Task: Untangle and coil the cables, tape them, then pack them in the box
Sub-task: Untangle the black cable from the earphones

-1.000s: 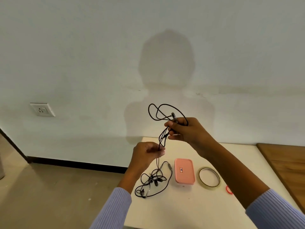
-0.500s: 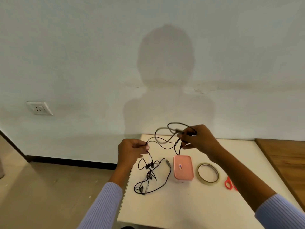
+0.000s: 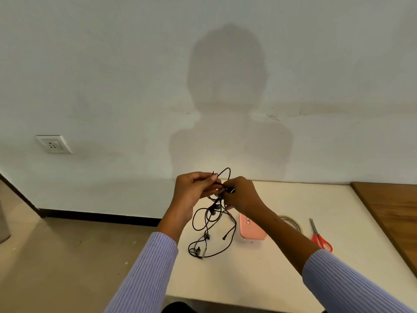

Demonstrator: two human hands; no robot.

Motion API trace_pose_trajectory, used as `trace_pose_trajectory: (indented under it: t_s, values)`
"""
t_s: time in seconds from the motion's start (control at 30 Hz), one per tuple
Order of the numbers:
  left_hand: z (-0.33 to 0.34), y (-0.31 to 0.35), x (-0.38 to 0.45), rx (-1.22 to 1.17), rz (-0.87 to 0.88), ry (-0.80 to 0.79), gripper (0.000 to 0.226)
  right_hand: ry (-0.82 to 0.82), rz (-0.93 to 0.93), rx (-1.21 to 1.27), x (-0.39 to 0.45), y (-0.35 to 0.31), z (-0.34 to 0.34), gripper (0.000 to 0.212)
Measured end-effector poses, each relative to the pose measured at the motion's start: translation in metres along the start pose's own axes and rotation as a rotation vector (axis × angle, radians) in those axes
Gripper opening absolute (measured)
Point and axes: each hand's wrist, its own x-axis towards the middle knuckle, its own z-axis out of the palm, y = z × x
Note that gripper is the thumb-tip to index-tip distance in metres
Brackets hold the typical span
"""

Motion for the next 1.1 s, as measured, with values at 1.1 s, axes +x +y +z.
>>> trace_pose_trajectory:
  t_s: [1.1]
  values:
    - [-0.007, -0.078, 0.01, 0.809, 0.314, 0.099, 0.01, 0.197, 0.289, 0.8, 0.018, 0.005, -0.022, 0.011]
